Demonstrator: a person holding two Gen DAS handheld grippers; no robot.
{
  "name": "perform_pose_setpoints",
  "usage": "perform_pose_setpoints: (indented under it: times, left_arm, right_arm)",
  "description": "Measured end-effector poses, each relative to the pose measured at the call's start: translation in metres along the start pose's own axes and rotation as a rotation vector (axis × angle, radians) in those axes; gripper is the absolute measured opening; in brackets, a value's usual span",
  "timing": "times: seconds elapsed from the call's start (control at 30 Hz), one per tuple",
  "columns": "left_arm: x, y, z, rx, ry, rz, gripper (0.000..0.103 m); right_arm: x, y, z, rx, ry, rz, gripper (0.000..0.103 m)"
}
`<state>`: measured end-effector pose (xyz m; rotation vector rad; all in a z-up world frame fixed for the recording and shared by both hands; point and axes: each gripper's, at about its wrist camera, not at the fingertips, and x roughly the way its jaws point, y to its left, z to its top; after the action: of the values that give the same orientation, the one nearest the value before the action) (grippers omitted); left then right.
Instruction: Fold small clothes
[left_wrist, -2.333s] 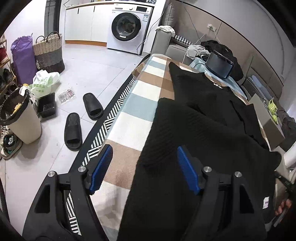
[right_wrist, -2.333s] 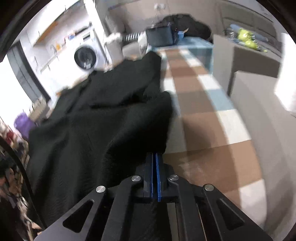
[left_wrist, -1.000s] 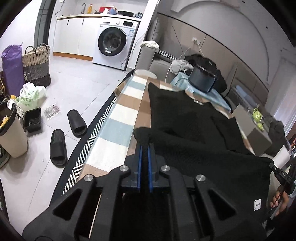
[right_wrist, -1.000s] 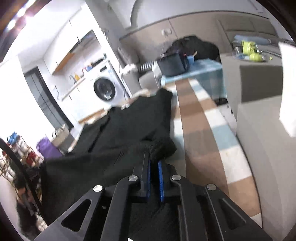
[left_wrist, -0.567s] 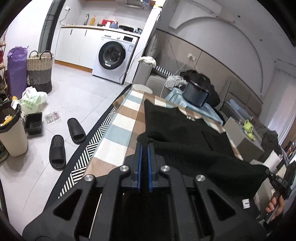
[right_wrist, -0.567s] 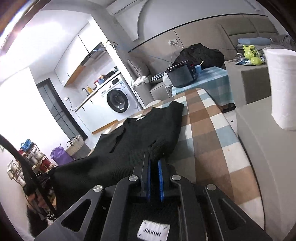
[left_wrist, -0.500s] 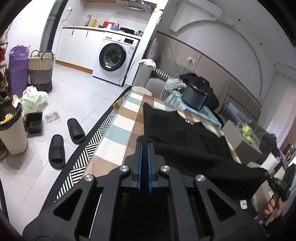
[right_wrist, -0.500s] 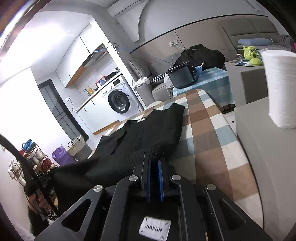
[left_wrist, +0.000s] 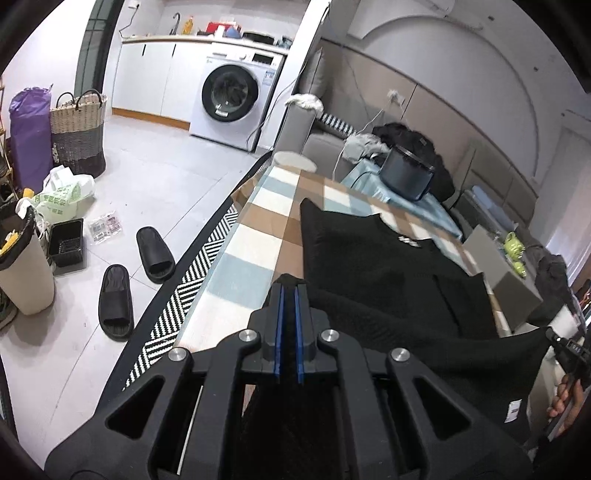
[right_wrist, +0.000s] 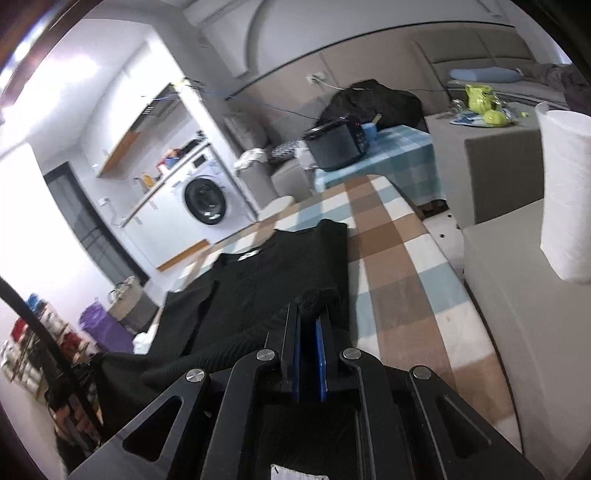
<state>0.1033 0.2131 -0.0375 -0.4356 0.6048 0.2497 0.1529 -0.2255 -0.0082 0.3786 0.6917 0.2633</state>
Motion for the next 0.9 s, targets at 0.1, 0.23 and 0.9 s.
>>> perform_pose_setpoints:
  times: [0.1,0.23,0.9]
  left_arm:
    - [0.031,-0.001,0.01,-0.001,0.035,0.021,0.003]
    - [0.068,0.003,0.018,-0.004,0.08,0.038,0.003]
    - [0.095,0.018,-0.012,-0.022,0.218,0.056,0.025]
  right_arm:
    - [0.024,-0.006,0.01,0.039,0.013,-0.033,0.007]
    - [0.052,-0.015,0.016,0.071,0.049,-0.079,0.007]
    - [0.058,-0.034,-0.027,-0.01,0.264,-0.042,0.04]
